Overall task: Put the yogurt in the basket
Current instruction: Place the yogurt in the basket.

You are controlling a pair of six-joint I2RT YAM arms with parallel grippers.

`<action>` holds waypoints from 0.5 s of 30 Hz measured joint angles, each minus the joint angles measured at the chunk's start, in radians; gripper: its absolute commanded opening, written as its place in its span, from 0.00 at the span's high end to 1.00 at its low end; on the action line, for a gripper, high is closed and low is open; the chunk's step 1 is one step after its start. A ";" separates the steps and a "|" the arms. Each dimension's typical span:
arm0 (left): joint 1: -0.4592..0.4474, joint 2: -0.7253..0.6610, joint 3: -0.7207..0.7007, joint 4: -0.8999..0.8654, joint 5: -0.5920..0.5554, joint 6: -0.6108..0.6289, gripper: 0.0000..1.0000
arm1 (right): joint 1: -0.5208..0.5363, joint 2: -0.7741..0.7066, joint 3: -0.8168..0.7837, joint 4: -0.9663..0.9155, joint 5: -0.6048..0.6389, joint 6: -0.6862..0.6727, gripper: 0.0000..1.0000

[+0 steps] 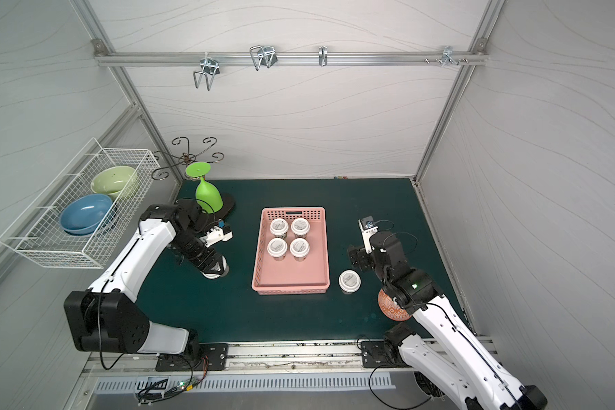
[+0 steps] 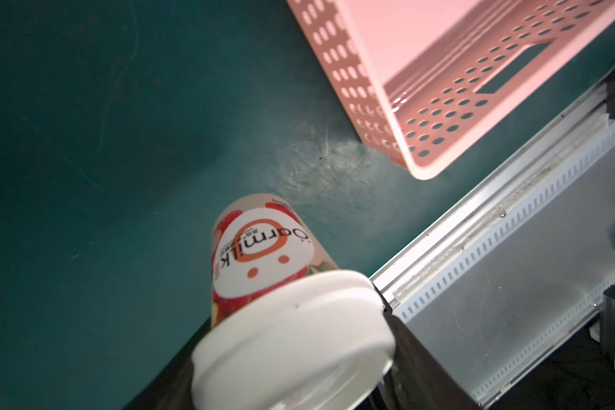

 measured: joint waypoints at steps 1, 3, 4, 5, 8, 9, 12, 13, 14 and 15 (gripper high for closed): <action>-0.028 0.005 0.016 -0.005 0.004 -0.011 0.35 | 0.000 0.000 -0.002 0.000 0.001 0.000 0.01; -0.078 0.017 0.051 -0.013 0.011 -0.033 0.35 | 0.000 0.000 -0.006 0.000 0.003 0.000 0.01; -0.103 0.026 0.070 -0.018 0.015 -0.042 0.35 | 0.000 0.000 -0.006 0.000 0.005 0.000 0.01; -0.124 0.034 0.085 -0.021 0.018 -0.050 0.35 | 0.000 0.000 -0.006 0.001 0.005 0.000 0.01; -0.190 0.075 0.143 -0.029 0.022 -0.075 0.35 | 0.000 -0.001 -0.008 0.006 0.009 0.000 0.01; -0.212 0.095 0.165 -0.033 0.021 -0.081 0.35 | 0.000 -0.002 -0.008 0.008 0.010 0.000 0.01; -0.283 0.158 0.227 -0.036 0.019 -0.099 0.35 | 0.000 -0.004 -0.009 0.008 0.013 0.000 0.01; -0.303 0.176 0.243 -0.037 0.018 -0.102 0.35 | 0.000 -0.005 -0.009 0.008 0.014 0.000 0.01; -0.328 0.197 0.262 -0.037 0.018 -0.105 0.35 | 0.000 -0.005 -0.009 0.009 0.014 0.000 0.01; -0.354 0.221 0.281 -0.037 0.017 -0.109 0.35 | 0.000 -0.006 -0.009 0.010 0.015 0.000 0.01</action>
